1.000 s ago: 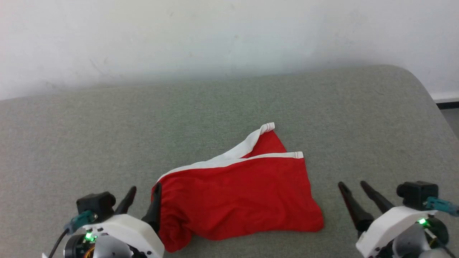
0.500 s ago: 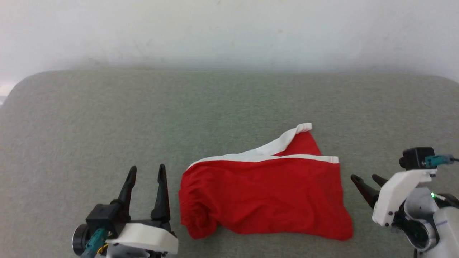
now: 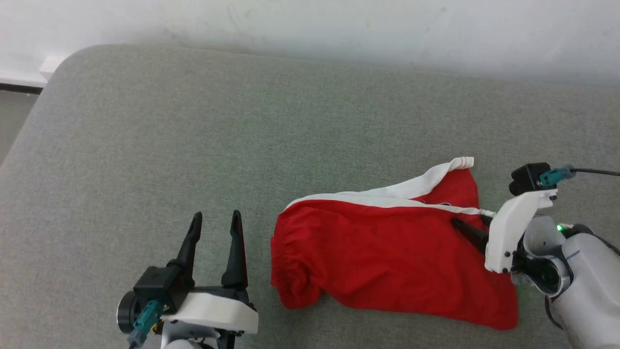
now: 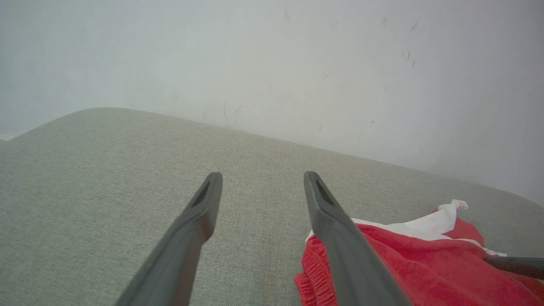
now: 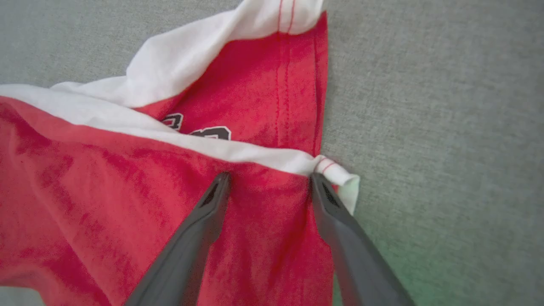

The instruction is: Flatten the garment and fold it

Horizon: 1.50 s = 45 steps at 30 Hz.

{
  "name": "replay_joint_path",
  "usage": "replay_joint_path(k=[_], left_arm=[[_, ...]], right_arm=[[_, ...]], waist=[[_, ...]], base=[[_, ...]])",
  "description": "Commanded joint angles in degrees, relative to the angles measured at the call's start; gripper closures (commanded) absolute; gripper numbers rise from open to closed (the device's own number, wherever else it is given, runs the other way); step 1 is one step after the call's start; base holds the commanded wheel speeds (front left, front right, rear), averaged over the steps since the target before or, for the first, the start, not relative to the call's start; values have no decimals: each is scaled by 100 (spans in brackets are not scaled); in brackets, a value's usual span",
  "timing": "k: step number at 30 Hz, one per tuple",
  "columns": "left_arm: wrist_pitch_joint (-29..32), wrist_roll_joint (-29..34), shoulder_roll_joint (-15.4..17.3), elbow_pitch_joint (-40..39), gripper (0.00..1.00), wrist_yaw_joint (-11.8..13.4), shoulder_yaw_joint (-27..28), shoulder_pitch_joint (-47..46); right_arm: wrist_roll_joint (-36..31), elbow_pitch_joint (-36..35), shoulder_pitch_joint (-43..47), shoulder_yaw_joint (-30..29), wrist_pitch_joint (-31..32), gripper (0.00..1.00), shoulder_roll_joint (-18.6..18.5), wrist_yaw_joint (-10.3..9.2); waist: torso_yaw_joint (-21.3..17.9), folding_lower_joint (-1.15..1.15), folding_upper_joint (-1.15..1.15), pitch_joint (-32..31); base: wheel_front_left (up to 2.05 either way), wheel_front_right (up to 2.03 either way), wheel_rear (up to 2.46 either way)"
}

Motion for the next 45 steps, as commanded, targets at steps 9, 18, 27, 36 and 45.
replay_joint_path(k=[9,18,27,36,45], left_arm=[[-66,92,-9,137,0,-98,-1,-189],[-69,85,99,133,0,-58,83,14],[12,63,184,52,0,-34,65,114],[50,64,176,27,0,-27,-13,63],[30,25,145,96,0,-27,-48,29]], right_arm=[[922,448,47,818,481,100,76,-2],[1187,-313,782,406,-801,100,-389,-2],[1142,-1024,1727,-751,-967,100,-794,-2],[965,-1971,1668,-1216,-442,100,-433,-2],[608,-2759,1274,-553,310,100,973,-2]], waist=[[-72,-1,0,-38],[-353,-1,0,-361],[-572,-1,0,-501],[-443,-1,0,-479],[-149,-1,0,-558]], base=[[0,0,0],[0,0,0],[0,0,0],[0,0,0],[0,0,0]])
